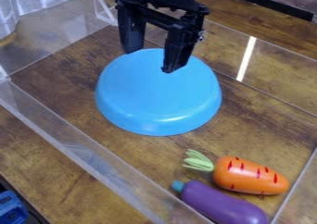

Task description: Move the carrot to the left side

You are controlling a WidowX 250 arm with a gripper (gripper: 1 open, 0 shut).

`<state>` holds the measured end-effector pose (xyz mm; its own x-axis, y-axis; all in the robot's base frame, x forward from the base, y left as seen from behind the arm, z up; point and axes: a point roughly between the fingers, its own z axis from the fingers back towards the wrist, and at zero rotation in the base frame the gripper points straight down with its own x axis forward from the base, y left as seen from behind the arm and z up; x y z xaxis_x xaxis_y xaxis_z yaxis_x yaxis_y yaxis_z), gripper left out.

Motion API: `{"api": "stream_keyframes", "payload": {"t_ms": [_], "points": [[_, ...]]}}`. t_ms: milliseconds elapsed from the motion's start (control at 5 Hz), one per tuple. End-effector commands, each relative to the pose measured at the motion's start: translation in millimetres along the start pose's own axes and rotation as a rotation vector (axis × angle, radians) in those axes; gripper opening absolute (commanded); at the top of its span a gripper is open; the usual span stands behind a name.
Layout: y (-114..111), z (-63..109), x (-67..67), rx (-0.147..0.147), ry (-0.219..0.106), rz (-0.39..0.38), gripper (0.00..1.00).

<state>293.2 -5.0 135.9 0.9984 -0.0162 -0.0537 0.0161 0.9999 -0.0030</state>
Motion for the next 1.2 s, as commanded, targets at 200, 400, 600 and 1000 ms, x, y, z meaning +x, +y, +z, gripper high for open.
{"api": "stream_keyframes", "payload": {"t_ms": [200, 400, 600, 1000], "points": [[-17, -19.1, -0.4, -0.002, 0.024, -0.154, 1.0], [-49, -32.2, -5.0, -0.004, 0.02, -0.272, 1.0], [-77, -47.9, -3.7, 0.026, 0.018, -0.502, 1.0], [-110, -68.6, 15.2, 0.041, 0.011, -0.761, 1.0]]}}
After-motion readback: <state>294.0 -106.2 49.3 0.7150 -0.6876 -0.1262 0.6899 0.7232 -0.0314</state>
